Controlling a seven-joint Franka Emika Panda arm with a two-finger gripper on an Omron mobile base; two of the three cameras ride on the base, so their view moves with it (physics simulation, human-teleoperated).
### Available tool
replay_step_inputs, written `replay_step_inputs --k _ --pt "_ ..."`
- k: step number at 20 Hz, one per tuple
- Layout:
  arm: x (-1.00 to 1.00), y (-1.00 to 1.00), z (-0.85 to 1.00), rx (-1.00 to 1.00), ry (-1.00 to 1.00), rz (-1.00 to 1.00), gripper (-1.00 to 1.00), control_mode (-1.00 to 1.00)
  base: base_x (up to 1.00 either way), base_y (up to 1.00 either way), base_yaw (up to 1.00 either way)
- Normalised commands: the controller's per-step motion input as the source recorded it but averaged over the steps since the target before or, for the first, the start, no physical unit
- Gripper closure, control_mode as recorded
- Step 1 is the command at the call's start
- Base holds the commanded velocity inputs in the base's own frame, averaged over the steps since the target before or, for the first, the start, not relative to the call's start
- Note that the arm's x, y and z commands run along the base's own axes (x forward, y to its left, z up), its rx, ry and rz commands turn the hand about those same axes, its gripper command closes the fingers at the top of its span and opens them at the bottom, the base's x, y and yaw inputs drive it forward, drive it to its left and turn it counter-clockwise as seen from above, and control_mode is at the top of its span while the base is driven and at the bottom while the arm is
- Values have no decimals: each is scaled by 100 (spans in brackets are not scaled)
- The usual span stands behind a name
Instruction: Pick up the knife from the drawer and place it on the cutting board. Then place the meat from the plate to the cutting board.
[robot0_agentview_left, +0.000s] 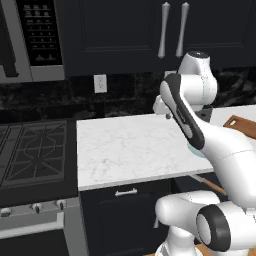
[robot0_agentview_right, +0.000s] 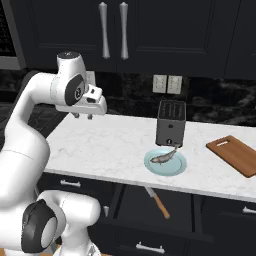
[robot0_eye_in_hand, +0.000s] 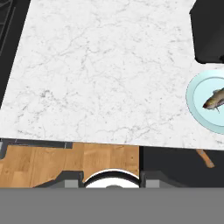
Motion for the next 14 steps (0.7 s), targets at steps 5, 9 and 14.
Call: replay_step_inputs --k 5,9,14 --pt "-31 0 -3 0 0 0 -100 -100 0 0 0" --pt "-100 -1 -35 -1 -15 -1 -100 -100 0 0 0" --pt "-14 0 -6 -3 0 -1 -100 100 -72 -6 -9"
